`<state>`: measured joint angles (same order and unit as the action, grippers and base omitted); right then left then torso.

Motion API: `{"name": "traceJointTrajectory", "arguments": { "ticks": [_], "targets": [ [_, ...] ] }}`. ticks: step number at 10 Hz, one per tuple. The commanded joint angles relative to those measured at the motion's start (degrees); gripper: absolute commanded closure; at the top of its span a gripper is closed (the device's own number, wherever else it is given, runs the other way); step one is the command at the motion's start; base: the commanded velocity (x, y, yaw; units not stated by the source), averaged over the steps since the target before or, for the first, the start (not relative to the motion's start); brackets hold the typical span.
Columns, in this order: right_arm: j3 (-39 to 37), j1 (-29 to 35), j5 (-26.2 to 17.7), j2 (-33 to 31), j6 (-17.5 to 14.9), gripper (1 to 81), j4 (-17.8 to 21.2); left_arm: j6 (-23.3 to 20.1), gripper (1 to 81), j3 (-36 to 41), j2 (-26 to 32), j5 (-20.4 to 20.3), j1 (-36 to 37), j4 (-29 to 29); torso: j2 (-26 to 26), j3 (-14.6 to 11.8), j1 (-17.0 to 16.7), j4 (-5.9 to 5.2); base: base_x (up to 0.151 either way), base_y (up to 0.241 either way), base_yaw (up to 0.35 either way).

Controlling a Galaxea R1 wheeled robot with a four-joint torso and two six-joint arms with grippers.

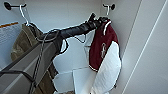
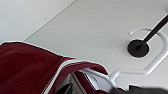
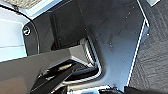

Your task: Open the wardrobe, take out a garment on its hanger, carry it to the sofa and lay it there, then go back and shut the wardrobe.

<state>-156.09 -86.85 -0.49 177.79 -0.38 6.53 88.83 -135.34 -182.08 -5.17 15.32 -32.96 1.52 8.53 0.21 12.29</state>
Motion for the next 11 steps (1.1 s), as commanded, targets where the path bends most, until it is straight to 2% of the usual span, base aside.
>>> {"name": "traceJointTrajectory", "arguments": {
  "ticks": [1,2,3,6,11],
  "targets": [
    [0.18,1.8,-3.12,0.49,0.03,1.0,0.85,0.38,1.0,0.16,-2.92,0.25,12.31,0.62,0.0,5.13,0.0,0.0,0.0,0.0,0.0],
    [0.18,1.71,-3.03,0.49,0.03,1.0,0.85,0.46,1.0,0.16,-2.92,0.25,12.57,0.88,0.0,5.43,0.0,0.0,0.0,0.0,0.0],
    [0.18,1.71,-3.03,0.49,0.03,1.0,0.85,0.46,1.0,0.34,-2.92,0.07,12.75,0.88,0.0,0.61,0.0,0.0,0.0,0.0,0.0],
    [0.18,1.71,-2.94,0.49,0.11,1.0,0.94,0.55,1.0,0.6,-2.92,0.07,13.19,0.88,-0.05,2.97,0.02,0.0,0.0,0.0,0.0],
    [0.18,1.71,-2.85,0.49,0.03,1.0,1.38,0.64,1.0,2.27,-2.92,-0.02,14.43,0.88,-0.05,3.02,0.02,0.0,0.0,0.0,0.0]
  ]
}}
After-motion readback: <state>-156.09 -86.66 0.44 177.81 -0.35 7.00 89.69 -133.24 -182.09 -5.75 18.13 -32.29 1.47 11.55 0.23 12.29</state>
